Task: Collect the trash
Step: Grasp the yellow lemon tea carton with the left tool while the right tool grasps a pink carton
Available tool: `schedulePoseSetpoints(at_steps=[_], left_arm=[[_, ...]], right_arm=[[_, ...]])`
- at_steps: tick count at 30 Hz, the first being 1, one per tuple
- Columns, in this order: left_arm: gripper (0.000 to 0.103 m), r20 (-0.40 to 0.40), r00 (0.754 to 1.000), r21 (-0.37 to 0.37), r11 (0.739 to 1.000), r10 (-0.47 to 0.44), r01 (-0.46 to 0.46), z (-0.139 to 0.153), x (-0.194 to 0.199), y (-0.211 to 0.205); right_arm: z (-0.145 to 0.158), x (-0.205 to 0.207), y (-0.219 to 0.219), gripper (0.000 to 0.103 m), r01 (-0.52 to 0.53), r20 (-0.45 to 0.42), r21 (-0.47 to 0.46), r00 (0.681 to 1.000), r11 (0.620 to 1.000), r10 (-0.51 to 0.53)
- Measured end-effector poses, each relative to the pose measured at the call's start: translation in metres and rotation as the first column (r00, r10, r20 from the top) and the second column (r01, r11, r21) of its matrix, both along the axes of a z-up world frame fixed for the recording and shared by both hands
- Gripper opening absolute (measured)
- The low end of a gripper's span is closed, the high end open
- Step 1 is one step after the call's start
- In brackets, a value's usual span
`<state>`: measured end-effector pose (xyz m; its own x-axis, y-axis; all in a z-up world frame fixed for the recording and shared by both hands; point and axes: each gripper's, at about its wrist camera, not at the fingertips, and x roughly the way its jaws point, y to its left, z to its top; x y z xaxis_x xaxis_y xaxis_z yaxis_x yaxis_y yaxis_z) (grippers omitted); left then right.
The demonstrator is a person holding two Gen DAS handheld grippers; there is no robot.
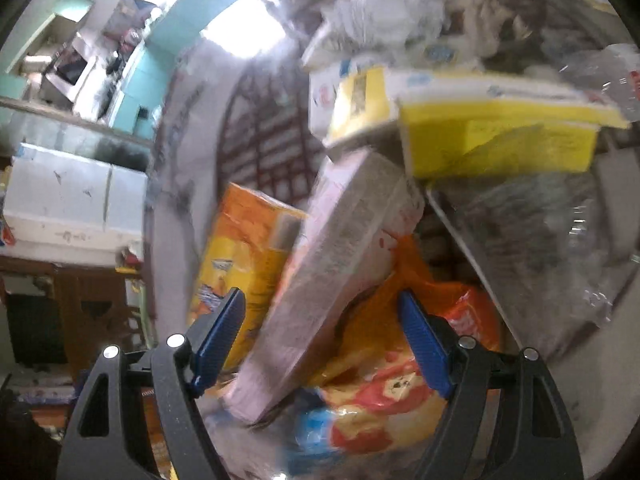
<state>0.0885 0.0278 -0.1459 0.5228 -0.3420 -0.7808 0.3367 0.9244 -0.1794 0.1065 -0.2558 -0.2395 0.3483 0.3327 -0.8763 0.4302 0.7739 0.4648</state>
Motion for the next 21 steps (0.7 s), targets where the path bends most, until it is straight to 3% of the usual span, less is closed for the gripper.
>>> schedulePoseSetpoints(at_steps=[3,6,10,13,17,21], left_arm=[[0.09,-0.002,1.0,0.016,1.0,0.011,-0.01,0.0,-0.001,-0.009],[0.09,-0.005,1.0,0.023,0.999,0.024,-0.024,-0.001,0.002,-0.018],[0.09,-0.007,1.0,0.032,0.999,0.019,-0.019,-0.003,0.008,-0.03],[0.09,-0.02,1.0,0.053,0.999,-0.005,0.006,-0.009,0.019,-0.045],[0.09,-0.071,0.997,0.076,0.997,-0.027,0.033,-0.03,0.04,-0.066],[0.09,-0.155,0.988,0.077,0.997,-0.01,0.022,-0.057,0.064,-0.084]], right_arm=[[0.003,0.008,0.008,0.067,-0.091,0.001,-0.058,0.996,0.994,0.092],[0.004,0.011,0.009,0.034,-0.148,0.031,-0.037,0.988,0.988,0.149],[0.007,0.01,0.008,0.024,-0.182,0.089,0.015,0.98,0.983,0.18],[0.027,-0.001,0.001,0.023,-0.185,0.161,0.047,0.971,0.982,0.176],[0.07,-0.019,-0.019,0.023,-0.146,0.278,-0.041,0.949,0.988,0.152],[0.091,-0.023,-0.03,0.023,-0.097,0.317,-0.141,0.938,0.985,0.138]])
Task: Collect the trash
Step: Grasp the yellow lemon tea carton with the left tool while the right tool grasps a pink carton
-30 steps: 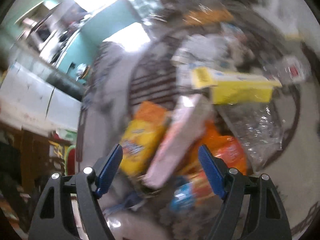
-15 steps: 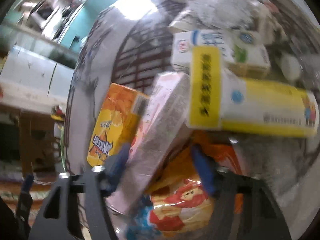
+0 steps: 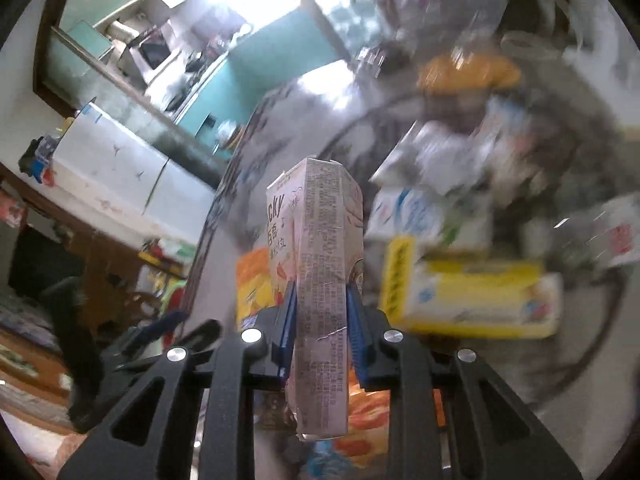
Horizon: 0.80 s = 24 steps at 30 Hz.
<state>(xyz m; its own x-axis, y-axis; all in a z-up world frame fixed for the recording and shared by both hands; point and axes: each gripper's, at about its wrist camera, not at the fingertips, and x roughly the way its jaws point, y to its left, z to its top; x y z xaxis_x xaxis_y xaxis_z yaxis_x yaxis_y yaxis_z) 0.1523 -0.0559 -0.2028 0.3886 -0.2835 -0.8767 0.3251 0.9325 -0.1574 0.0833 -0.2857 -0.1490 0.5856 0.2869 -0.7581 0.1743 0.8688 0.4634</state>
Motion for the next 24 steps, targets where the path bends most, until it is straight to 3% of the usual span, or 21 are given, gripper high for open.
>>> schedulePoseSetpoints(at_steps=[6,7,9,10,11,12,14,16,19,20,24], left_arm=[[0.09,-0.05,0.998,0.037,0.999,0.034,-0.032,-0.031,0.02,-0.022],[0.089,-0.061,0.997,0.042,0.999,0.037,-0.034,-0.035,0.022,-0.024],[0.076,-0.076,0.996,0.048,0.998,0.035,-0.031,-0.041,0.025,-0.025],[0.066,-0.082,0.996,0.055,0.998,0.031,-0.026,-0.044,0.026,-0.025],[0.062,-0.09,0.996,0.057,0.998,0.024,-0.019,-0.047,0.027,-0.026],[0.062,-0.086,0.996,0.046,0.999,0.022,-0.018,-0.047,0.026,-0.025],[0.061,-0.086,0.996,0.036,0.999,0.016,-0.013,-0.047,0.026,-0.023],[0.06,-0.07,0.997,0.025,1.0,0.016,-0.014,-0.042,0.024,-0.02],[0.06,-0.027,1.0,0.017,1.0,0.006,-0.005,-0.028,0.022,-0.019],[0.06,-0.014,1.0,0.013,1.0,0.003,-0.003,-0.023,0.02,-0.018],[0.06,0.04,0.999,-0.016,1.0,0.006,-0.006,0.003,0.012,-0.006]], right_arm=[[-0.022,0.009,0.004,0.023,-0.046,-0.095,-0.128,0.995,0.991,0.034],[-0.03,0.011,0.003,0.024,-0.051,-0.122,-0.121,0.992,0.991,0.036],[-0.041,0.007,-0.001,0.024,-0.055,-0.151,-0.103,0.988,0.993,0.039],[-0.044,0.009,-0.001,0.028,-0.059,-0.159,-0.101,0.986,0.993,0.042],[-0.044,0.01,0.0,0.033,-0.059,-0.164,-0.101,0.986,0.993,0.042],[-0.045,0.012,0.0,0.037,-0.059,-0.172,-0.11,0.984,0.992,0.04],[-0.044,0.015,0.001,0.059,-0.066,-0.172,-0.119,0.984,0.991,0.044],[-0.048,0.02,0.005,0.065,-0.087,-0.188,-0.139,0.98,0.987,0.06],[-0.058,0.026,0.013,0.063,-0.119,-0.235,-0.186,0.969,0.975,0.074],[-0.062,0.027,0.016,0.048,-0.135,-0.249,-0.209,0.965,0.968,0.081],[-0.058,0.023,0.023,0.045,-0.138,-0.221,-0.219,0.971,0.966,0.089]])
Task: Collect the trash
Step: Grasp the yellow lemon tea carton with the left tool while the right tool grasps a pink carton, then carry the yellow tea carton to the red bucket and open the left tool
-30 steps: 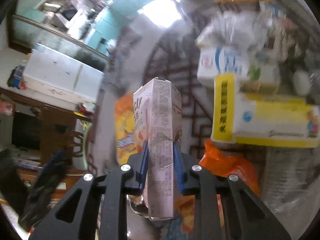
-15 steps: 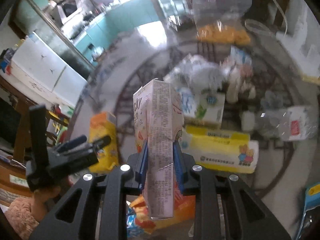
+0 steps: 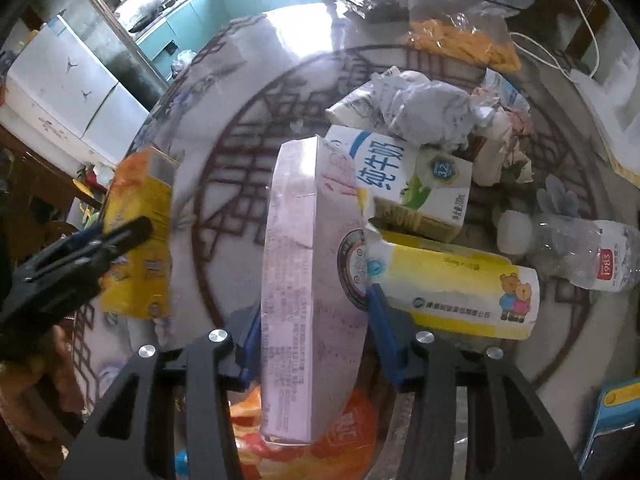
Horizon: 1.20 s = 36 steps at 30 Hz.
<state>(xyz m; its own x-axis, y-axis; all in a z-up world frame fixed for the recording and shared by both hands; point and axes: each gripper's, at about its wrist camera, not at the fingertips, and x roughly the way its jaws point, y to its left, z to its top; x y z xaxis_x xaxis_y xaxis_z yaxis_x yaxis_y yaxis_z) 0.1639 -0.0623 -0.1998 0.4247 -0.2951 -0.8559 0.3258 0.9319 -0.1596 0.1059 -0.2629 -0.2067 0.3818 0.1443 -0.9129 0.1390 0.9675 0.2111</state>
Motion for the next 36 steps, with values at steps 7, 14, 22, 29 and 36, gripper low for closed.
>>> schedulePoseSetpoints(at_steps=[7,14,22,29,36], left_arm=[[0.061,0.089,0.996,-0.043,0.999,0.019,-0.016,0.045,-0.024,0.028],[0.061,0.167,0.985,-0.055,0.998,0.034,-0.025,0.073,-0.05,0.059],[0.061,0.187,0.98,-0.072,0.996,0.073,-0.06,0.082,-0.061,0.099],[0.061,0.194,0.975,-0.073,0.992,0.113,-0.1,0.084,-0.062,0.138],[0.061,0.167,0.979,-0.076,0.991,0.117,-0.105,0.076,-0.054,0.167]], right_arm=[[0.054,-0.018,0.01,0.045,0.016,0.156,0.007,0.988,1.0,-0.016],[0.1,-0.027,0.044,0.046,-0.004,0.263,-0.041,0.965,0.999,0.014],[0.121,-0.027,0.089,0.046,-0.06,0.31,-0.085,0.947,0.995,0.083],[0.123,-0.017,0.125,0.046,-0.094,0.321,-0.096,0.94,0.991,0.12],[0.114,-0.008,0.159,0.046,-0.099,0.295,-0.099,0.948,0.99,0.124]])
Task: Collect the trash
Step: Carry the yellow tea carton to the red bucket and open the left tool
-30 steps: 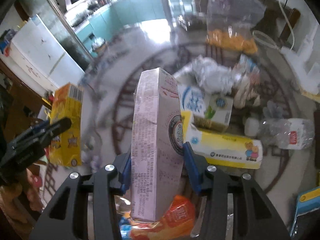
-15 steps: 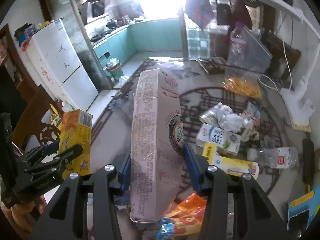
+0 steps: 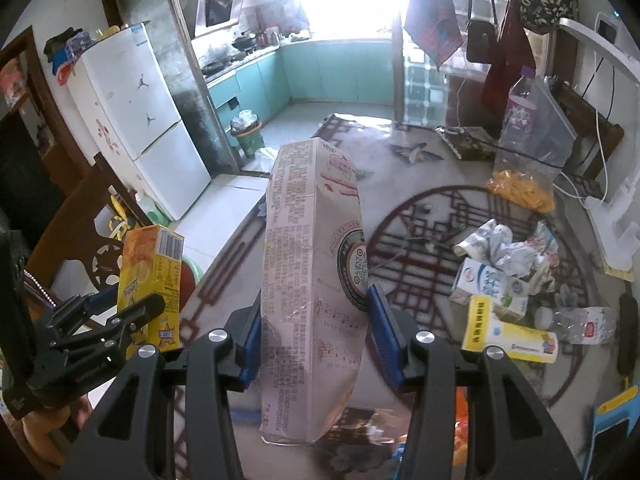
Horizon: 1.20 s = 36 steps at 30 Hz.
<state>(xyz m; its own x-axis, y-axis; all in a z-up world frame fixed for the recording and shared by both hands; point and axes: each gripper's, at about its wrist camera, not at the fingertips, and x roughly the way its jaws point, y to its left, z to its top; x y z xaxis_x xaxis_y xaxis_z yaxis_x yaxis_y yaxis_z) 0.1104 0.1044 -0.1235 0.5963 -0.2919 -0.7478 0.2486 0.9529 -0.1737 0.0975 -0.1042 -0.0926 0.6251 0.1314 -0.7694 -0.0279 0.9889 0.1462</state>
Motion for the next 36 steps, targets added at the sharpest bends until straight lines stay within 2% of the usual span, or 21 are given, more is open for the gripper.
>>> schedulePoseSetpoints(at_steps=[9,17,30,36], left_arm=[[0.061,-0.005,1.0,-0.017,0.999,-0.028,0.028,-0.003,0.017,0.035],[0.061,-0.018,1.0,-0.025,1.0,-0.017,0.016,-0.012,0.032,0.073],[0.061,-0.068,0.993,0.003,0.995,0.099,-0.099,-0.033,0.051,0.163],[0.061,-0.105,0.984,0.031,0.99,0.141,-0.138,-0.05,0.058,0.199]], right_arm=[[-0.004,0.014,0.037,0.046,0.006,-0.014,-0.007,1.0,1.0,-0.006],[-0.012,0.031,0.082,0.046,-0.016,-0.041,-0.019,0.999,1.0,0.015],[-0.036,0.069,0.178,0.047,-0.146,-0.108,-0.003,0.984,0.989,0.145],[-0.064,0.093,0.212,0.047,-0.182,-0.164,0.073,0.968,0.981,0.192]])
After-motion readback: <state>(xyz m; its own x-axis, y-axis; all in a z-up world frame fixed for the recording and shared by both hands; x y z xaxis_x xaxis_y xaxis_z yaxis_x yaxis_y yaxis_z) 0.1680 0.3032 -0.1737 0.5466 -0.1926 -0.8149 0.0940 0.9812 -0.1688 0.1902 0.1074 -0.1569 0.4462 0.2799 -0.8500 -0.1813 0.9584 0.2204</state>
